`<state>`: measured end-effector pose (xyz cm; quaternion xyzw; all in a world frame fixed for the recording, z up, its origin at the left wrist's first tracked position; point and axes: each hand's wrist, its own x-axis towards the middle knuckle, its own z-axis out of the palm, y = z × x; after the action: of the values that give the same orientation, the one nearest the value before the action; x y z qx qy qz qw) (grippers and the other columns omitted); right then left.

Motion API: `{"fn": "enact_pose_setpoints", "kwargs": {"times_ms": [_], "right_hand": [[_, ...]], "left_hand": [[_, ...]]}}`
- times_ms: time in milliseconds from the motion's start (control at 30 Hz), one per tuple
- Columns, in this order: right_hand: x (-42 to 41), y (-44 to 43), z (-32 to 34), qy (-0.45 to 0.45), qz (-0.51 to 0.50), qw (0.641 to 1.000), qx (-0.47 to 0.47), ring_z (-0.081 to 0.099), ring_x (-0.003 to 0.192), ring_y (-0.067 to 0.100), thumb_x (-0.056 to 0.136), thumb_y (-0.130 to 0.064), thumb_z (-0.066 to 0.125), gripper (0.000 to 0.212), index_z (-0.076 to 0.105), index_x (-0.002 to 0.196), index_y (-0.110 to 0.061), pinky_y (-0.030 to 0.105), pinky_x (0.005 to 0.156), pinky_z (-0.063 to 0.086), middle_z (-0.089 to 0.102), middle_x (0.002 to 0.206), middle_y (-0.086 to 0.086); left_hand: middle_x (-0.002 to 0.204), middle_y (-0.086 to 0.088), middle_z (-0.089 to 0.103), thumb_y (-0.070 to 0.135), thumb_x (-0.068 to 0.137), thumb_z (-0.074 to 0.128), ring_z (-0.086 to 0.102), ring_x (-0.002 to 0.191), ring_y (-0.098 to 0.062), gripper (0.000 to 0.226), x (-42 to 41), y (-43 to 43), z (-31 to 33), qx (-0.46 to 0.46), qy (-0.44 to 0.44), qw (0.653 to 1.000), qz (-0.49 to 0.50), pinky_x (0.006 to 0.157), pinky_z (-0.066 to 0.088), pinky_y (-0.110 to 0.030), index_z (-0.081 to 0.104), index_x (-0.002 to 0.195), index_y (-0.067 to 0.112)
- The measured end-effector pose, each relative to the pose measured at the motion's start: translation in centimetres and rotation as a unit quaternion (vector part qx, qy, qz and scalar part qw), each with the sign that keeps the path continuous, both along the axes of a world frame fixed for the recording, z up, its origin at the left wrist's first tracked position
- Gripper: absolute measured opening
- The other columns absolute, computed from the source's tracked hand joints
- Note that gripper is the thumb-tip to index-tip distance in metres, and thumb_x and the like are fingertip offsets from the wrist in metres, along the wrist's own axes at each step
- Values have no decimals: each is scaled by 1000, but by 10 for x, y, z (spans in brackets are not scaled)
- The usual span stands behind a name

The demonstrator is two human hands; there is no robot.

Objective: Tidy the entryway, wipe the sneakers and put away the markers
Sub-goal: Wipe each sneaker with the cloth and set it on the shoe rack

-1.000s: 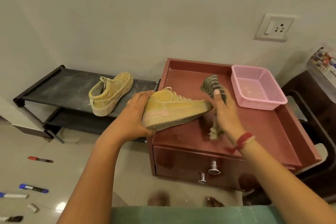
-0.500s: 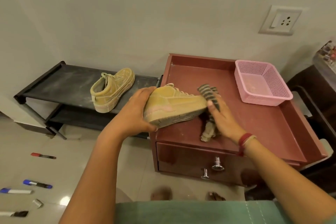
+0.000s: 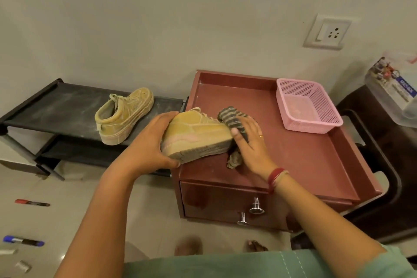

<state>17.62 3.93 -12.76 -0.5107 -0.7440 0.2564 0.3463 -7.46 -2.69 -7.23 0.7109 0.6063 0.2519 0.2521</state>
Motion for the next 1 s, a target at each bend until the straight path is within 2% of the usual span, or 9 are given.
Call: {"fn": "enact_pose_setpoints", "kwargs": {"times_ms": [133,200,267,400,533,633,800,933,1000], "right_hand": [[14,22,6,236,-21,954,-183,57,108,15,96,-44,41,35,60,113,-19,33,98,44,62,119,5],[26,30,15,392,-80,878,-262,63,100,22,95,-40,45,37,61,112,-12,41,93,49,66,113,10],[35,30,26,451,-126,857,-213,62,106,24,92,-43,48,42,59,118,-12,45,99,46,65,116,9],[16,-15,40,201,-4,978,-47,64,80,0,87,-58,44,24,59,100,-44,18,74,51,66,95,-8],[2,-37,17,-135,152,973,106,17,141,9,91,-61,24,48,27,138,-51,47,116,10,31,148,-17],[-8,-37,14,-95,169,977,91,14,143,14,93,-57,25,48,23,140,-49,54,113,18,28,150,-15],[-26,-39,9,-83,110,984,117,22,139,16,93,-58,25,46,31,137,-47,54,109,24,37,144,-16],[-28,-31,6,46,102,994,14,15,138,-1,86,-68,27,38,34,122,-62,40,115,13,26,134,-43],[-28,-20,0,140,46,988,-54,27,136,6,85,-64,33,42,47,121,-47,36,115,18,40,134,-28]], "left_hand": [[133,19,27,17,59,86,29,121,-2,108,2,-2,3,-2,3,1000,4,102,30,-27,22,144,33],[134,20,27,18,59,86,28,122,-1,107,4,-4,3,1,9,1000,2,103,30,-27,22,143,35],[137,18,27,19,58,87,28,124,-2,108,5,-5,2,6,14,1000,-2,104,31,-29,21,143,36],[135,19,20,19,55,87,27,129,-12,113,13,-3,4,-7,38,999,9,103,34,-33,16,142,36],[140,15,16,15,58,86,28,131,-19,120,2,-13,15,-7,104,994,44,102,37,-40,8,148,31],[137,19,14,6,61,82,32,128,-23,117,-12,-20,22,-9,117,992,48,93,42,-38,7,146,34],[147,9,5,33,57,85,9,140,-28,125,8,-9,20,-48,122,987,97,110,26,-49,-1,147,32],[134,6,18,31,58,86,20,132,-30,112,10,-8,12,27,111,986,122,104,31,-47,15,145,25],[123,13,19,31,56,87,24,127,-24,108,4,-11,7,66,90,990,89,100,35,-43,20,141,26]]}}
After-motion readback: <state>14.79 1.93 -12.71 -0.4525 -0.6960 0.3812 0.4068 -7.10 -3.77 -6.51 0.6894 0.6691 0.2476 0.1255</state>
